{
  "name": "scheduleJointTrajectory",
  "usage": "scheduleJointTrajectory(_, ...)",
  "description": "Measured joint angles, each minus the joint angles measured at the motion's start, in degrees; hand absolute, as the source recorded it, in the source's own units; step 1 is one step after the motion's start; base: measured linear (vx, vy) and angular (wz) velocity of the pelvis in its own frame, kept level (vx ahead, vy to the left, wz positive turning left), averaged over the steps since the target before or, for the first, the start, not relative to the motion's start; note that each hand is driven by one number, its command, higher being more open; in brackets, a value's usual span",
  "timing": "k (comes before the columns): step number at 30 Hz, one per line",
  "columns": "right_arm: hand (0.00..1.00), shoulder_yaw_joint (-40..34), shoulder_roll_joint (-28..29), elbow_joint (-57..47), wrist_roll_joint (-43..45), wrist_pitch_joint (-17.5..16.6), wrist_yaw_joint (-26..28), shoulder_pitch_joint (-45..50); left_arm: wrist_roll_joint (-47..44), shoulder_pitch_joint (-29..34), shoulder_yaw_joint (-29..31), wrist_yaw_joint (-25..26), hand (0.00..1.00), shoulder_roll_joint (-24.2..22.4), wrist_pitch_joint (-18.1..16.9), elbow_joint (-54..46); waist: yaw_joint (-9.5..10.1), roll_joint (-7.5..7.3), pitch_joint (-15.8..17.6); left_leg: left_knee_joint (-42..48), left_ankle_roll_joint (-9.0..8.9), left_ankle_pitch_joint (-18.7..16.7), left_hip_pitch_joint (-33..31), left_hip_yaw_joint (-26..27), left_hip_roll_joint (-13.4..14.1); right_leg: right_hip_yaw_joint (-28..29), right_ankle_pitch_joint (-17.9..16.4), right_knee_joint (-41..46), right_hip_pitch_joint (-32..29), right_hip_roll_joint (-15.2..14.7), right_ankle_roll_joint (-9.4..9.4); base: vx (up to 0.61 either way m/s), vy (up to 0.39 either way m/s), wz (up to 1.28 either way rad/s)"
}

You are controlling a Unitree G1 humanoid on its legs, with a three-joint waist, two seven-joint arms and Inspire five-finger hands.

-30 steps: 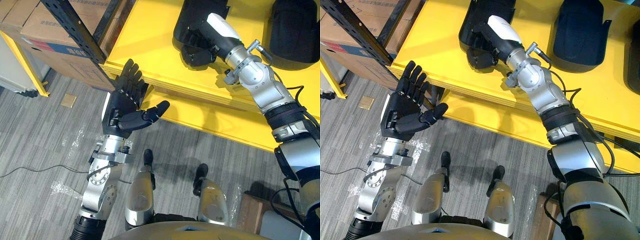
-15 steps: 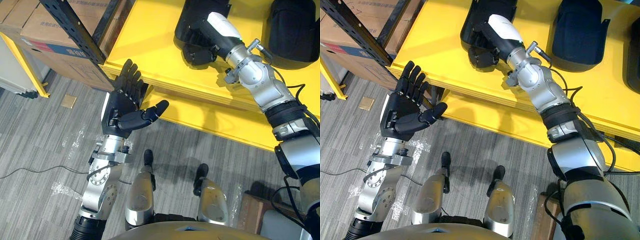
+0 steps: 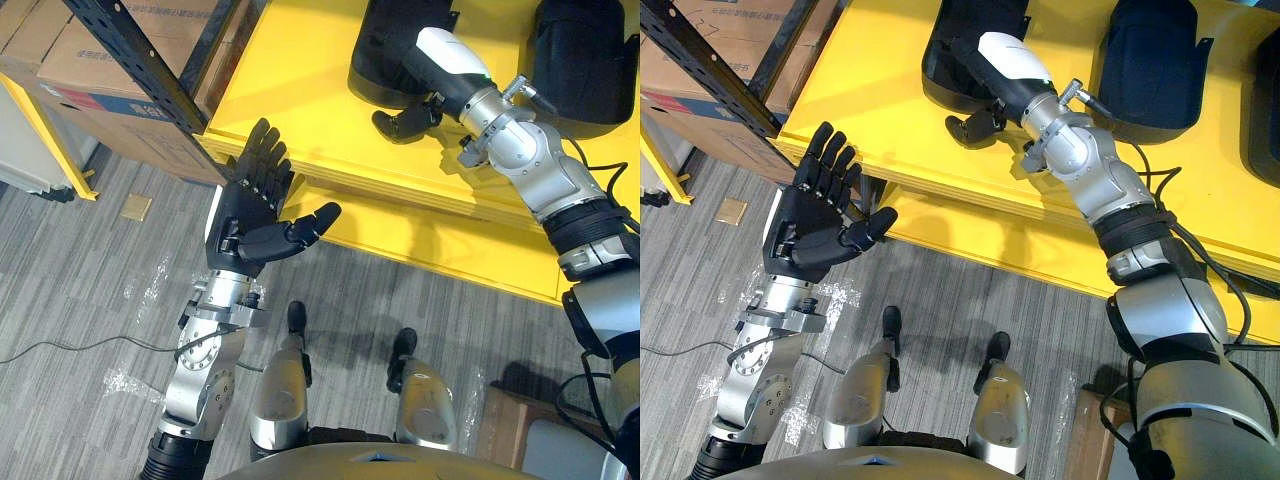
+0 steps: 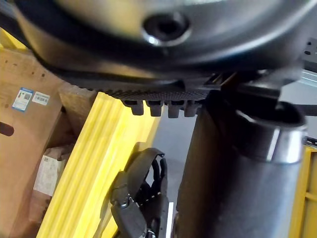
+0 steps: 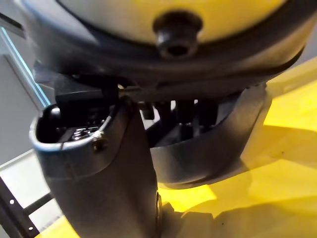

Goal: Walk over and take three plastic housings, then place them on the shelf

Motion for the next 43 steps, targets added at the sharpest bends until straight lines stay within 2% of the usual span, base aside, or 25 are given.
scheduleJointTrajectory(6,1.0,-3.5,-1.1,-10.0,-1.5,1.3,0.9,8.7,0.0,0.1,-1.1,0.0,1.0,0.1,0.7,0.7,-0.31,-0.2,-0.3,-2.8,0.02,0.6,2.9,1.2,0.0,0.6,0.4,-1.7,1.9,0.4,0.54,0.03,-0.004,-0.07)
scheduleJointTrajectory(10,1.0,-3.9,-1.0,-14.1,-5.6,1.8,1.0,13.4,0.0,0.9,-1.7,-0.1,1.0,0.1,1.0,4.1,-0.69,-1.06,-4.7,-4.7,0.05,1.2,3.5,1.8,0.0,0.7,0.6,-3.5,2.1,0.8,0.87,0.08,-0.017,-0.03)
scheduleJointTrajectory(12,1.0,-4.6,-1.0,-16.4,-7.5,1.8,-0.3,14.2,0.1,2.1,-1.7,-0.1,1.0,0.3,1.0,4.4,-1.46,-1.96,-6.5,-4.8,0.04,1.2,3.9,2.2,0.1,0.8,0.8,-4.6,3.0,1.1,1.06,0.08,-0.018,-0.03)
scheduleJointTrajectory(15,1.0,-6.7,-0.9,-19.5,-9.0,1.0,-4.4,14.3,0.2,2.2,-1.9,-0.2,1.0,0.3,1.0,4.9,-1.59,-2.13,-8.5,-4.8,-0.23,0.9,4.8,2.4,0.2,1.0,1.0,-5.7,4.2,1.4,1.23,0.04,-0.011,-0.03)
scheduleJointTrajectory(17,1.0,-12.2,-0.3,-25.3,-7.7,-1.5,-8.8,14.4,0.5,2.1,-2.1,-0.1,1.0,0.3,1.0,5.1,-1.78,-2.07,-11.7,-4.8,-0.39,0.6,4.9,2.6,0.3,0.9,1.6,-7.6,5.1,1.7,1.44,0.0,0.0,0.0)
scheduleJointTrajectory(19,1.0,-15.8,-0.3,-28.4,-4.4,-2.6,-10.0,14.4,0.6,2.0,-2.1,0.2,1.0,0.3,0.9,5.1,-1.82,-2.28,-12.9,-4.9,-0.36,0.2,5.7,2.7,0.3,1.0,1.8,-8.6,6.3,1.8,1.59,0.02,0.003,-0.01)
scheduleJointTrajectory(23,1.0,-24.8,-0.3,-34.4,2.7,-2.9,-10.8,18.6,3.2,2.1,-0.7,4.9,1.0,0.3,0.3,5.3,-2.4,-3.19,-15.8,-4.9,-0.31,-0.1,6.6,3.1,0.2,1.1,2.4,-10.1,7.8,2.0,1.68,0.0,0.001,-0.02)
scheduleJointTrajectory(27,1.0,-36.5,-0.4,-39.4,6.5,-0.7,-10.7,31.0,3.6,2.5,4.9,10.7,1.0,-0.1,-4.3,6.9,-3.64,-4.5,-18.3,-5.1,-0.19,-0.4,6.7,4.2,0.3,1.9,3.3,-11.9,7.9,2.2,1.76,-0.01,0.004,-0.11)
scheduleJointTrajectory(29,1.0,-42.4,0.1,-41.4,8.1,0.5,-10.7,39.0,8.0,3.7,8.8,15.1,1.0,-0.8,-7.4,6.8,-4.74,-4.94,-18.9,-5.1,-0.28,-0.5,6.7,4.6,0.2,2.2,3.7,-12.8,8.1,2.3,2.01,-0.01,0.003,-0.15)
scheduleJointTrajectory(30,1.0,-47.5,2.1,-42.9,10.1,1.5,-10.6,46.4,12.0,5.1,12.7,19.0,1.0,-1.8,-9.3,6.7,-5.27,-5.09,-19.6,-5.2,-0.35,-0.6,6.7,5.1,0.2,2.6,3.9,-13.5,8.0,2.4,1.99,0.0,0.0,-0.15)
scheduleJointTrajectory(32,1.0,-52.0,5.9,-43.2,11.0,2.4,-10.5,52.7,14.7,6.8,16.1,23.2,1.0,-2.7,-10.3,6.6,-6.23,-5.06,-20.6,-5.2,-0.42,-0.9,6.7,5.5,0.3,3.0,4.0,-13.9,8.0,2.5,2.01,0.02,-0.005,-0.13)
scheduleJointTrajectory(36,1.0,-62.3,18.5,-43.1,15.8,3.7,-11.0,67.7,18.5,11.4,25.0,30.8,1.0,-6.6,-11.1,6.8,-8.03,-4.24,-22.6,-5.2,-0.56,-1.8,6.6,6.5,0.4,3.6,4.6,-15.4,7.9,2.7,1.95,0.04,-0.007,-0.14)
scheduleJointTrajectory(40,1.0,-63.7,31.7,-40.9,22.7,3.7,-11.7,78.6,17.7,16.0,31.0,33.4,1.0,-9.6,-12.0,15.1,-9.3,-4.03,-24.1,-5.2,-1.06,-2.7,7.5,8.6,0.9,5.5,4.6,-16.1,7.9,3.3,1.88,0.04,-0.012,-0.24)
scheduleJointTrajectory(43,1.0,-61.0,38.0,-34.3,27.1,4.6,-11.7,84.0,15.0,17.4,33.2,33.9,1.0,-11.1,-12.3,24.9,-9.43,-4.39,-24.8,-5.1,-1.37,-3.3,8.8,10.2,1.6,6.6,4.6,-16.1,8.3,3.8,1.68,0.03,-0.019,-0.21)
